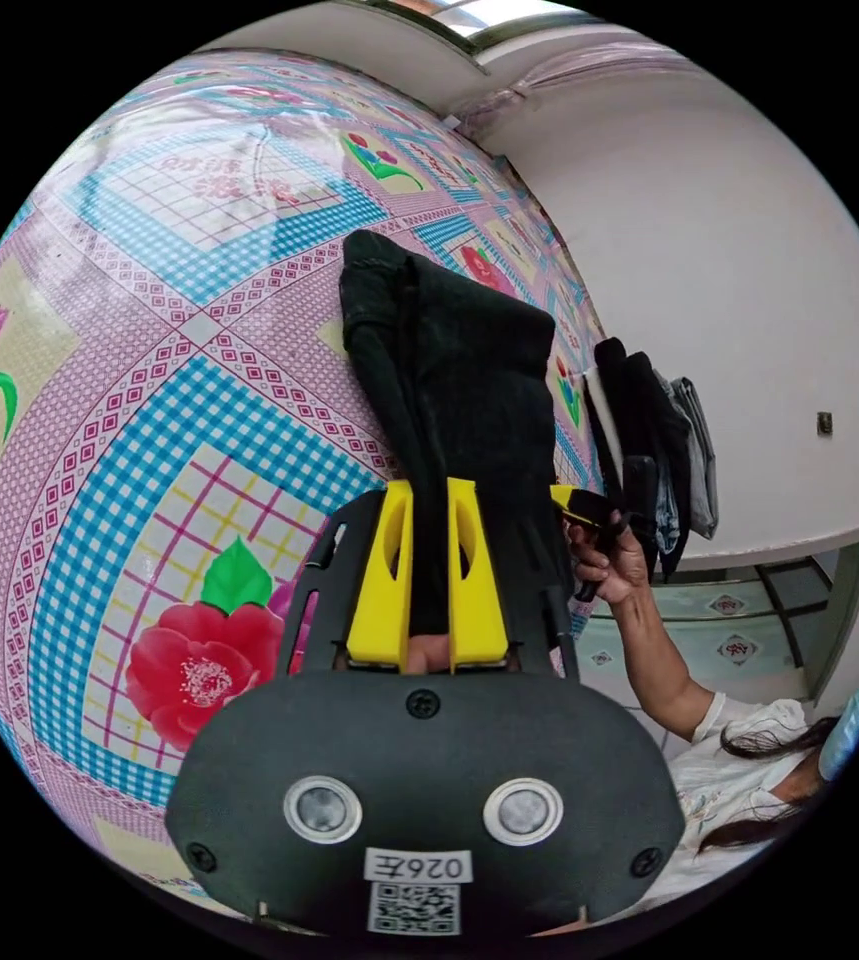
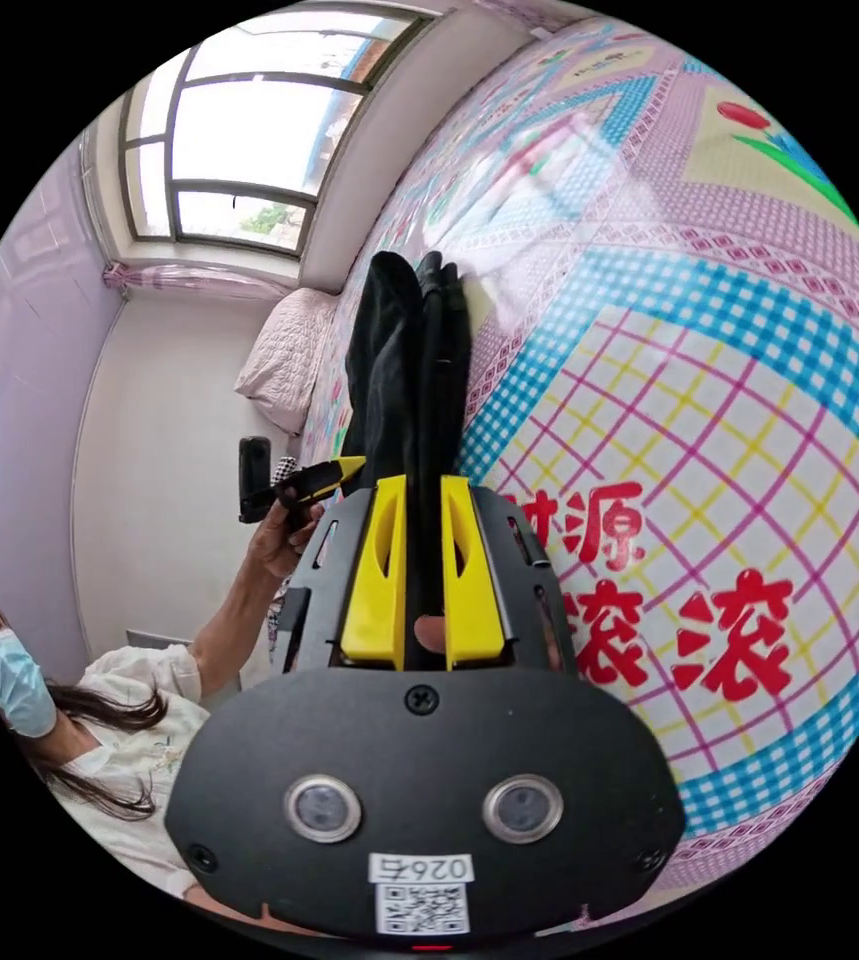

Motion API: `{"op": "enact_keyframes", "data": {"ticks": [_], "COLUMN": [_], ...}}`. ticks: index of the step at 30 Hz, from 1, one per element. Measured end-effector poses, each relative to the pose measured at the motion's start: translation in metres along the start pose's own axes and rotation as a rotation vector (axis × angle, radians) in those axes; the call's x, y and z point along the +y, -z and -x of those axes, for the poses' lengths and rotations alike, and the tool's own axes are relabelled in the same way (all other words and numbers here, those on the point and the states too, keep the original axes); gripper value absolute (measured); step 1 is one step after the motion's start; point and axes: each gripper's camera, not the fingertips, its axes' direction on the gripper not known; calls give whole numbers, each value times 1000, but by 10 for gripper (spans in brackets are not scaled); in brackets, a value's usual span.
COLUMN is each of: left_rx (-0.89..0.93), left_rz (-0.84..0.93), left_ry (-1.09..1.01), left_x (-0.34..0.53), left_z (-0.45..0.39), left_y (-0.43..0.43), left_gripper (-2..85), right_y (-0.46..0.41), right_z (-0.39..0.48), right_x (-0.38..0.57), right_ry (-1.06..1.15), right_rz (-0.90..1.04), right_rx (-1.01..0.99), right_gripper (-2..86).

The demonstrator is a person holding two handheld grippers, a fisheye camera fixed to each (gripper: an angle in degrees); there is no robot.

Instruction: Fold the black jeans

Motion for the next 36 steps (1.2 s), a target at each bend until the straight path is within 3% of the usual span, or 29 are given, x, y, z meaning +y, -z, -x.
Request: {"op": "enact_keyframes", "data": {"ticks": [7,11,14,21,27,36], "left_rx": [92,217,273,153,84,195], "left_rz": [152,111,37,9,96,155], "left_ry": [-19,63,120,28,-71,-135], "left_x": [99,157,183,190,190,174], "left_z": [-4,12,26,34,15,8], "left_y": [9,15,35,88,54,20], "left_gripper": [56,63,65,73,103,111], "right_y": [33,53,80,113,95,77], "right_z": [20,15,28,37,33,34], "right_x": [88,161,181,175,150,127], "right_ry": [14,-95,-75,16,87,151], "right_rz": [139,67,-37,-96,-16,106], "right_rx": [9,-77,-30,-15,16,-11], "right_gripper": [15,37,73,120,112,102]}}
